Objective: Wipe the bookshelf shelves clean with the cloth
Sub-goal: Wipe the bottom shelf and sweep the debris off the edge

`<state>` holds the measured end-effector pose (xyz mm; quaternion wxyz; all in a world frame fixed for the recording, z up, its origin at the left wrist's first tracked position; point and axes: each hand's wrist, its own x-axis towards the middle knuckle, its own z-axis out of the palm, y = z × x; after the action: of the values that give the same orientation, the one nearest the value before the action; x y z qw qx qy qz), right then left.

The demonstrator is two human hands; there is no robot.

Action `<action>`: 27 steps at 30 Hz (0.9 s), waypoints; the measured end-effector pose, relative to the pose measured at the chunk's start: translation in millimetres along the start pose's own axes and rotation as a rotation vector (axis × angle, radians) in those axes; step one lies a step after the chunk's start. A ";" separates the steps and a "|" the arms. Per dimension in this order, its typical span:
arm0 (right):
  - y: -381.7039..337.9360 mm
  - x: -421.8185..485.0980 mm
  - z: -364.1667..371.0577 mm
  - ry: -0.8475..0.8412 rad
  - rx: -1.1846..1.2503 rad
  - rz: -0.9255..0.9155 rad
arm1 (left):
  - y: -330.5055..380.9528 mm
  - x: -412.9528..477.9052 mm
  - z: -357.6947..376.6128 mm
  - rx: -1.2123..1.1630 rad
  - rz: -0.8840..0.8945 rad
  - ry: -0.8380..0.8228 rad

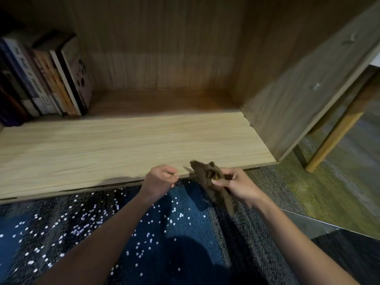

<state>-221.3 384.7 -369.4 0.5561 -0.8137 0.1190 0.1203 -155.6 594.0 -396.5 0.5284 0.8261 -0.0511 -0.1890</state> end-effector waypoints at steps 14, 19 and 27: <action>-16.8 35.7 -86.3 0.747 -0.455 -0.071 | 46.1 49.5 55.5 0.101 0.052 -0.123; 49.5 78.6 -98.1 0.388 -0.743 0.347 | 61.3 78.4 69.9 0.143 0.012 -0.164; 61.5 128.9 -104.3 0.388 -0.806 0.231 | 52.1 144.7 64.3 0.334 -0.044 0.001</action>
<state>-113.3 257.9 -428.8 0.1459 -0.9538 0.2546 0.0636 -39.6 475.3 -411.2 0.3794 0.9035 -0.0633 -0.1889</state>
